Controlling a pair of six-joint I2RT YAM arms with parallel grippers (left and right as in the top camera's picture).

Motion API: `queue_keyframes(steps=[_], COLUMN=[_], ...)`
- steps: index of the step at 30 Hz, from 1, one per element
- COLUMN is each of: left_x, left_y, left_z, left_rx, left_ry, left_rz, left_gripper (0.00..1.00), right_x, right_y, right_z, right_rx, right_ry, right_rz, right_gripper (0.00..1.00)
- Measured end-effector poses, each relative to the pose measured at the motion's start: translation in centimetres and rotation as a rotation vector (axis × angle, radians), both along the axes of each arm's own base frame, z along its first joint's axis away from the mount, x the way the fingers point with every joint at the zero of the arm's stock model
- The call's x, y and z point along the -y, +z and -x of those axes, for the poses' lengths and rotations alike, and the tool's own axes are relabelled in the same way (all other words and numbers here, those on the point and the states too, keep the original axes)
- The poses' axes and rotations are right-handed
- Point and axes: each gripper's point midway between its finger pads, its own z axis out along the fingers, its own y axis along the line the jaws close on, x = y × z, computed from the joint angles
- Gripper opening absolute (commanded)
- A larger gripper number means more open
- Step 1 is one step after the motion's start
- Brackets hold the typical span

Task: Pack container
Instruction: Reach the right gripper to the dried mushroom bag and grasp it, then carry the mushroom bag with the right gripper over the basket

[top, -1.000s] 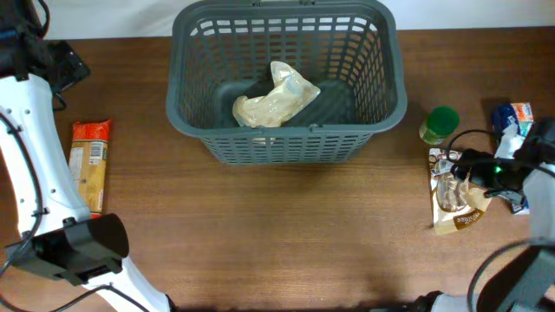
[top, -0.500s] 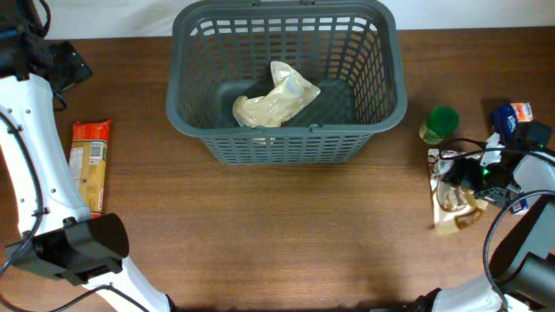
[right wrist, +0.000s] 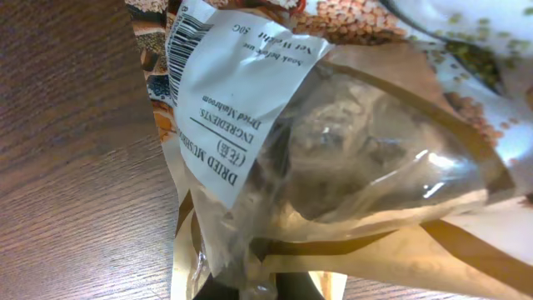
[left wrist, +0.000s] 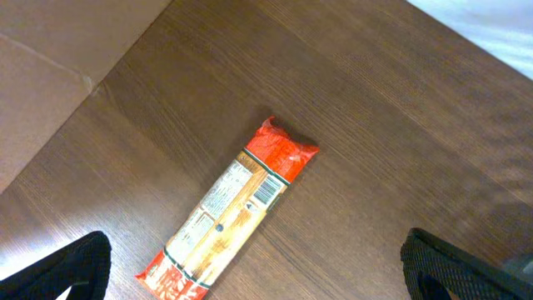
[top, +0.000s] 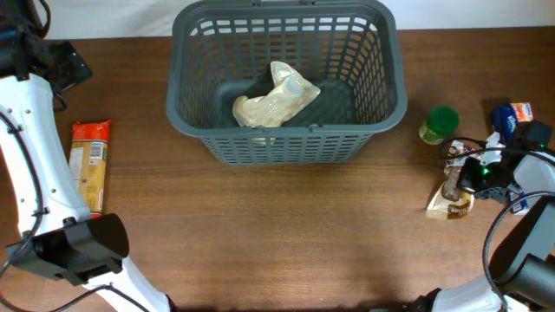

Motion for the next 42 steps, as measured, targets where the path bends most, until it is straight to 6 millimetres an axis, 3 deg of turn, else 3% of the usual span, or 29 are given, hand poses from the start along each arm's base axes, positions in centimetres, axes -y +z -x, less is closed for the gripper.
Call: queue_keyframes(steps=[10,11,12,13,17,23,24,26,28,29,31,32,33,42], left_x=[0.1,0.1,0.1,0.1,0.1,0.1,0.1,0.1,0.1,0.1,0.1,0.1,0.1,0.1], left_y=[-0.2,-0.2,-0.2,-0.2,-0.2,-0.2,-0.2,-0.2,-0.2,-0.2,-0.2,-0.2,-0.2,-0.2], left_z=[0.3,0.3,0.3,0.3,0.3,0.3,0.3,0.3,0.3,0.3,0.3,0.3,0.3,0.3], left_rx=[-0.014,-0.014,-0.014,-0.014,-0.015,-0.014,-0.014,-0.014,-0.014,-0.014,-0.014,-0.014,-0.014,-0.014], left_ry=[0.000,0.000,0.000,0.000,0.000,0.000,0.000,0.000,0.000,0.000,0.000,0.000,0.000,0.000], left_rz=[0.004,0.004,0.004,0.004,0.004,0.004,0.004,0.004,0.004,0.004,0.004,0.004,0.004,0.004], left_gripper=[0.99,0.99,0.99,0.99,0.99,0.99,0.99,0.99,0.99,0.99,0.99,0.99,0.99,0.99], right_x=[0.0,0.0,0.0,0.1,0.1,0.1,0.1,0.0,-0.1,-0.1,-0.2,-0.1,-0.2,-0.4], right_y=[0.0,0.0,0.0,0.0,-0.1,-0.4,-0.6,-0.9,-1.4,-1.6,-2.0,-2.0,-2.1,-1.8], right_z=[0.0,0.0,0.0,0.0,0.1,0.4,0.4,0.6,0.9,1.0,1.3,1.3,1.3,1.1], right_rx=[0.000,0.000,-0.001,-0.003,-0.006,-0.014,-0.015,-0.016,-0.024,-0.028,-0.042,-0.041,-0.044,-0.034], right_ry=[-0.003,-0.003,-0.010,-0.006,-0.003,-0.005,-0.008,-0.020,-0.031,-0.034,-0.036,-0.040,-0.046,-0.057], right_rz=[-0.001,0.000,-0.002,0.002,0.006,0.010,0.009,0.007,0.009,0.008,0.007,0.007,0.004,-0.011], right_gripper=[0.04,0.22,0.61,0.80,0.85,0.72,0.72,0.82,0.82,0.76,0.47,0.19,0.05,0.04])
